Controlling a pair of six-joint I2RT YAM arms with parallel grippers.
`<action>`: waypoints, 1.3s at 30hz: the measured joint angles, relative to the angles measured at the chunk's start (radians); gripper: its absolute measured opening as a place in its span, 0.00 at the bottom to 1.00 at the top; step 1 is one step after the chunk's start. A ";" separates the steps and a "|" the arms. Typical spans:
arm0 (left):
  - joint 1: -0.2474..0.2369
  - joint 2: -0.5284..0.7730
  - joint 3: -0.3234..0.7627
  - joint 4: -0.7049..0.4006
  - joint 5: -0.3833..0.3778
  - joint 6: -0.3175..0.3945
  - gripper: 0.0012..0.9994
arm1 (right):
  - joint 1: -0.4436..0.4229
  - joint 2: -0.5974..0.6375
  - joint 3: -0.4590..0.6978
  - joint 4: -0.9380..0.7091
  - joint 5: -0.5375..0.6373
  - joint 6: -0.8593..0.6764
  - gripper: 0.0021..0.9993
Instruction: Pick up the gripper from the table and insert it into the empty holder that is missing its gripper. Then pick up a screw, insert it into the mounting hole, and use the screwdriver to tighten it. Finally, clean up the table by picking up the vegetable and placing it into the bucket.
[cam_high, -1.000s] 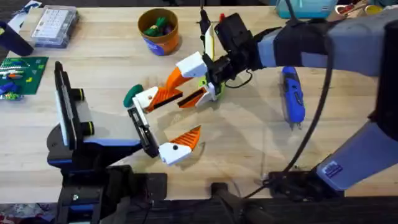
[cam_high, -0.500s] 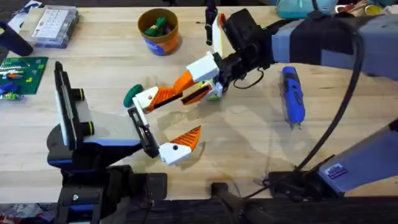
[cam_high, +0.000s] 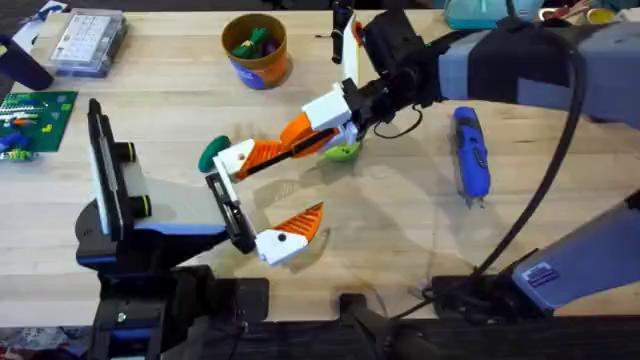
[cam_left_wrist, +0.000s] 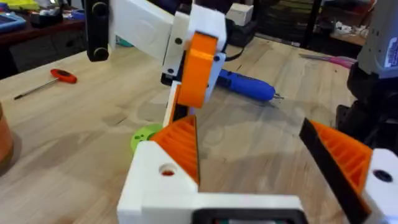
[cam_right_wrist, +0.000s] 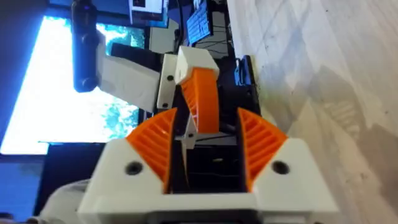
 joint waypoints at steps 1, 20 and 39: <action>0.000 0.000 0.000 0.000 0.000 0.000 0.99 | 0.000 0.000 0.000 0.012 0.000 0.001 0.54; 0.000 0.000 0.000 0.000 -0.001 -0.001 0.99 | 0.049 0.000 0.000 0.087 0.034 0.089 0.01; 0.004 0.000 0.000 0.004 -0.056 0.003 0.99 | 0.062 0.000 -0.002 0.281 0.094 0.302 0.01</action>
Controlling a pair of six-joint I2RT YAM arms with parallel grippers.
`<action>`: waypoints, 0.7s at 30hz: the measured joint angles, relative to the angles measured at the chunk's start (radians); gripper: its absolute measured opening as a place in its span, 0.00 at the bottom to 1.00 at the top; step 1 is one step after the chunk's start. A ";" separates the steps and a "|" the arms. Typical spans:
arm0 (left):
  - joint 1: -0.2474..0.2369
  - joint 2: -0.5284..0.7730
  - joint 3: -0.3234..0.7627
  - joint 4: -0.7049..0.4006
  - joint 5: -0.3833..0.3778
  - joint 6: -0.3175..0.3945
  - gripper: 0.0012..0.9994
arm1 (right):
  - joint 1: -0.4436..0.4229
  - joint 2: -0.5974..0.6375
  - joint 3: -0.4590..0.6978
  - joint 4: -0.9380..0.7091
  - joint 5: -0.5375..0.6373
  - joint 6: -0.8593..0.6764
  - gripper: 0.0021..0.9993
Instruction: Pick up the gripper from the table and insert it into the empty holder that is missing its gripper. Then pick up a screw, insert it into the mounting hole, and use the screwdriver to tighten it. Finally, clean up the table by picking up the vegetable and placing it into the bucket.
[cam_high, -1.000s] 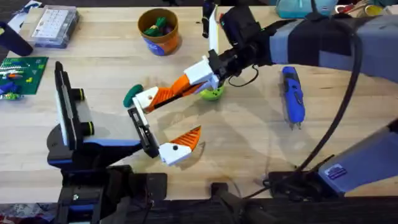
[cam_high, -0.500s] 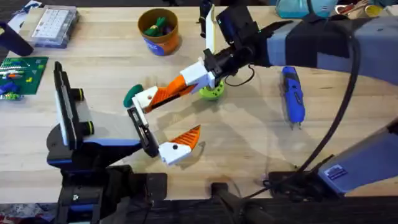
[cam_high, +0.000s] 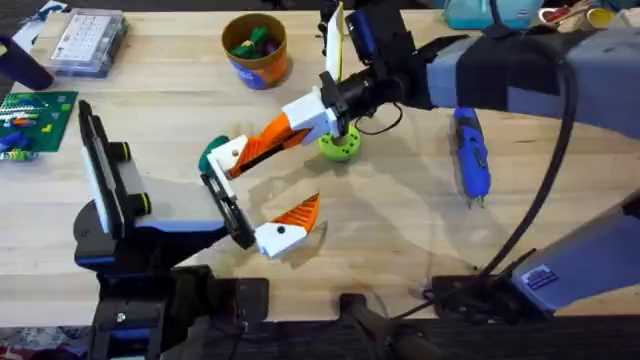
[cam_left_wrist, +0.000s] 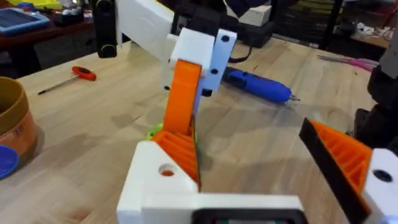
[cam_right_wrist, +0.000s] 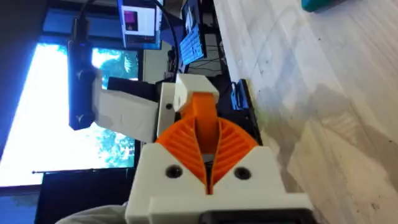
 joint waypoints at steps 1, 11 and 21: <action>0.000 0.000 0.000 0.000 -0.001 0.000 0.99 | 0.002 0.000 0.000 0.000 0.001 0.004 0.01; 0.009 0.000 0.000 0.000 -0.017 -0.026 0.99 | 0.022 0.000 0.000 0.016 0.051 0.090 0.01; 0.010 0.000 0.000 0.000 -0.023 -0.042 0.99 | 0.025 0.000 0.000 0.019 0.063 0.111 0.01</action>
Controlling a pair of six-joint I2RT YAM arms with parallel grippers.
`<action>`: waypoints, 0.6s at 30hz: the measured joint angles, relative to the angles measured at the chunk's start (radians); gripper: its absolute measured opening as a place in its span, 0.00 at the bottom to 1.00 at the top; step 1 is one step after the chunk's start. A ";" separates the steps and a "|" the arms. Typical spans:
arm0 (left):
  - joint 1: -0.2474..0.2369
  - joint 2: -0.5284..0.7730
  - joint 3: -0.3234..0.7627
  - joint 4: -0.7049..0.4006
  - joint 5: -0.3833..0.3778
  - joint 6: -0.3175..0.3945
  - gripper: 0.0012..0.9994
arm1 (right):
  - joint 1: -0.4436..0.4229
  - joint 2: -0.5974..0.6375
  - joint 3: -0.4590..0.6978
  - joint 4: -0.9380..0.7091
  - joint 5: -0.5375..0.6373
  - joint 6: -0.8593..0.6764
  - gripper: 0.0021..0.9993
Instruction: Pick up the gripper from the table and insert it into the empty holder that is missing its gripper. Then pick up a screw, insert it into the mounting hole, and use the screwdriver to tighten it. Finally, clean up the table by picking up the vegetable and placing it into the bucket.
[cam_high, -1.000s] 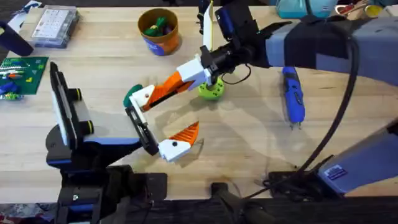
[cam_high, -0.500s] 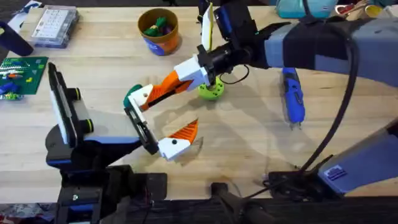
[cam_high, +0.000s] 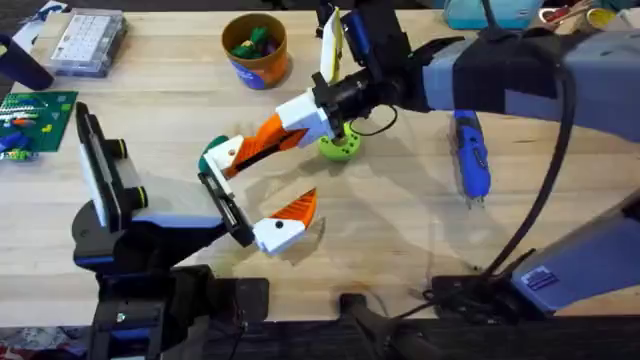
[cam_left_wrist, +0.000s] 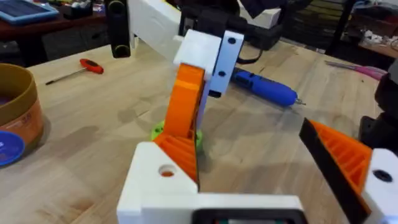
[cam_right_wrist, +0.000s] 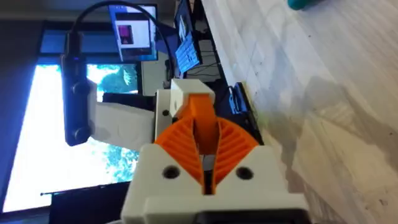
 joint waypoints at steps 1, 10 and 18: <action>0.000 0.000 0.000 0.000 0.000 0.000 0.99 | 0.000 0.000 0.000 0.000 0.001 0.002 0.04; 0.000 0.000 0.000 0.000 0.004 0.000 0.99 | 0.008 0.000 0.000 0.000 0.020 0.015 0.18; 0.000 0.000 0.000 0.000 0.005 0.000 0.99 | 0.008 0.000 0.000 0.000 0.021 0.015 0.18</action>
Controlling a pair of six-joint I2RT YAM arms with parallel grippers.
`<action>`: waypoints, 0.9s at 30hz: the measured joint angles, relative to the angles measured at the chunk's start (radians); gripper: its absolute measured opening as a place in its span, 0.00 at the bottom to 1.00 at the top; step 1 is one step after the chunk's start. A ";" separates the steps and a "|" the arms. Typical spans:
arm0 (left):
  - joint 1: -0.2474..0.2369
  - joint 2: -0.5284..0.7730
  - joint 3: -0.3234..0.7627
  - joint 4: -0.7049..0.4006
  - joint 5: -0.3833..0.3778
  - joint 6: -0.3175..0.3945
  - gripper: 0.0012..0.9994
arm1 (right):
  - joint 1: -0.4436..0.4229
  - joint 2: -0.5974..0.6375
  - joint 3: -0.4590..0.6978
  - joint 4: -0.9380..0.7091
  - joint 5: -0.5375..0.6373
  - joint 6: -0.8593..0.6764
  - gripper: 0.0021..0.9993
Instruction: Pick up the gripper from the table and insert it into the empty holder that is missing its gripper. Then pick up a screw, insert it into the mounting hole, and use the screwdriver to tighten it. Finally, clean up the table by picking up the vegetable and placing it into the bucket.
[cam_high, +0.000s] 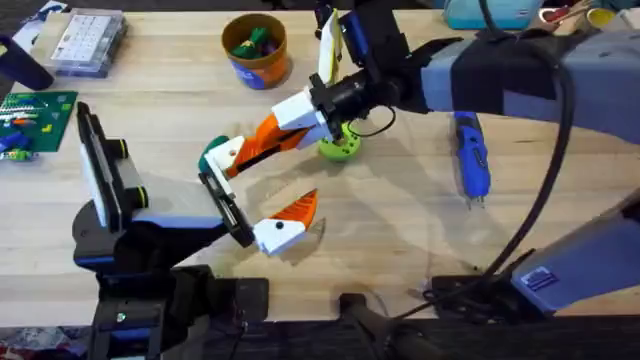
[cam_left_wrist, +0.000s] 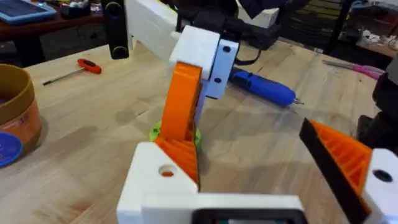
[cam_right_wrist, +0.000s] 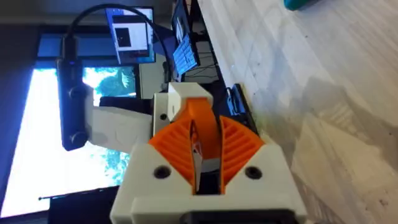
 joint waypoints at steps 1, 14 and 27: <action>0.000 0.000 0.000 0.000 0.000 0.000 0.99 | 0.000 0.000 0.000 0.000 0.000 0.000 0.18; -0.012 0.000 0.000 -0.004 0.060 0.029 0.99 | -0.013 0.000 0.000 -0.009 0.026 -0.001 0.56; -0.012 0.000 0.000 -0.004 0.071 0.039 0.99 | -0.160 0.000 0.000 -0.011 0.027 -0.008 0.99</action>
